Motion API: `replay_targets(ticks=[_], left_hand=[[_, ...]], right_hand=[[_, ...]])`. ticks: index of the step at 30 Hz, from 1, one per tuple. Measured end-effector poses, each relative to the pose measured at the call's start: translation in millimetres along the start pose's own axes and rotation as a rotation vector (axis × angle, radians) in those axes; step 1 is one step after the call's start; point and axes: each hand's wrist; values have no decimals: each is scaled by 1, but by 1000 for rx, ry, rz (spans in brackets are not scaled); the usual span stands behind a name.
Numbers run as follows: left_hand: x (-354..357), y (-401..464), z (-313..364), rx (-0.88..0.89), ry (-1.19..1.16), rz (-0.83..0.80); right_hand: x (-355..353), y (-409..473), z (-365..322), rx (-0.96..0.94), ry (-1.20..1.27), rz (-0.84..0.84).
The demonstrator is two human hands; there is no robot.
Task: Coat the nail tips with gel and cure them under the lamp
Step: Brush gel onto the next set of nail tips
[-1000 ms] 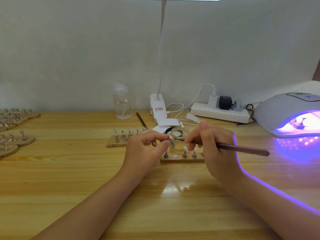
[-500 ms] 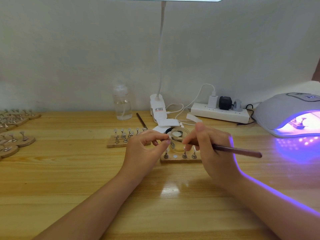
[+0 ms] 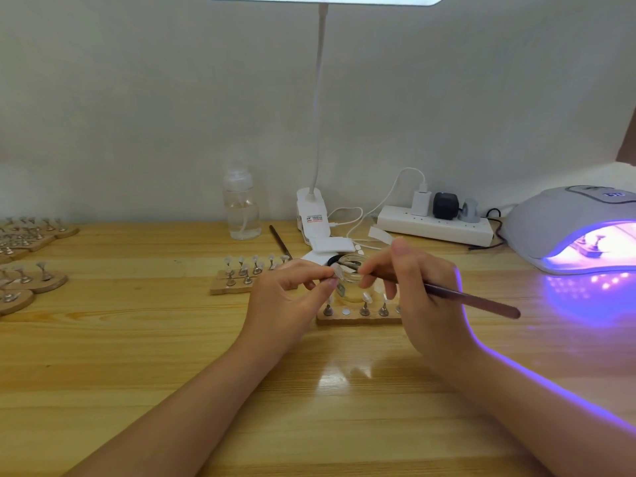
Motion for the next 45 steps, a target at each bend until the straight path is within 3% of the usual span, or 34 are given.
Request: replay_targets(ticks=[6,11,15,20,24,29,37,45], left_hand=[[1,0,1,8,-8,-3],[0,0,-1,8,-2,-9],[0,0,-1,0,-2,-5],[0,0,0,-7,-1,-8],[0,-1,0,-11,14,-11],[0,0,0,-14,11,-10],[-1,0,-4,17,13,20],[-1,0,-7,10,-11,65]], right_hand=[[0,0,-1,75,94,0],[1,-1,-2,6,-50,-8],[0,-1,-3,78,81,16],[1,-1,-3,-22,-111,-8],[-1,0,-3,6,-27,-6],[0,0,-2,-54,-158,18],[0,-2,-3,53,69,66],[4,-8,-5,-13,-133,43]])
Point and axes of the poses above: each hand's wrist, its own y-axis towards the middle knuckle, its own x-axis out of the palm, z = x × y, and after that the axes turned 13 degrees about x, right-handed
